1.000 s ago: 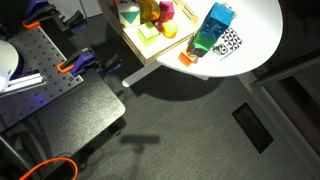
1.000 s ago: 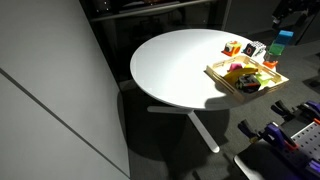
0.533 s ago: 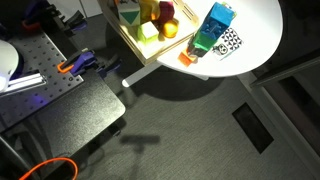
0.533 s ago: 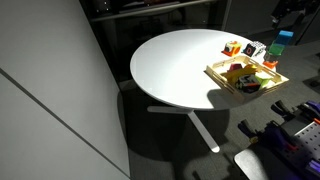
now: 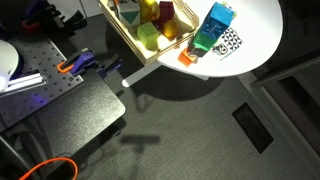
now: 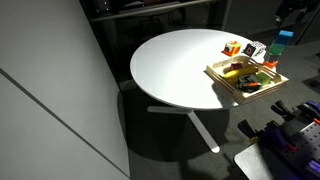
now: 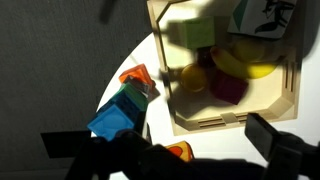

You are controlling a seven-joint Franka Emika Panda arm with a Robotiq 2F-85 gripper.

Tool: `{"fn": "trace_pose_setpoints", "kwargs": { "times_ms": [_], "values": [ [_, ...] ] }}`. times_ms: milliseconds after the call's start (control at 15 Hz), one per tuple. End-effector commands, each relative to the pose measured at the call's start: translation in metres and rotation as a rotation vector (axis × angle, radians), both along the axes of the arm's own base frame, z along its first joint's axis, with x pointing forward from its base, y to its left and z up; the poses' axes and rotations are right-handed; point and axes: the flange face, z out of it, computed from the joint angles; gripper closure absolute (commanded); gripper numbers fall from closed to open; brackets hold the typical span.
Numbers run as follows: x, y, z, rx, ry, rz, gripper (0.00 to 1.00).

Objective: Put the blue building block on the tray

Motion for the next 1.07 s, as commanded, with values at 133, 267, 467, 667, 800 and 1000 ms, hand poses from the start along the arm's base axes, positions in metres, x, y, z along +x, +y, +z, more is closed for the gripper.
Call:
{"fn": "trace_pose_setpoints", "kwargs": {
  "times_ms": [133, 267, 467, 667, 800, 1000],
  "values": [
    [0.018, -0.034, -0.003, 0.010, 0.029, 0.101, 0.00],
    [0.022, -0.039, -0.004, 0.033, 0.029, 0.125, 0.00],
    [0.019, -0.032, -0.009, 0.022, 0.023, 0.115, 0.00],
    [0.022, -0.033, -0.005, 0.024, 0.021, 0.126, 0.00],
    [0.022, -0.033, -0.004, 0.024, 0.021, 0.127, 0.00],
    [0.023, -0.038, -0.007, 0.013, 0.030, 0.124, 0.00]
  ]
}}
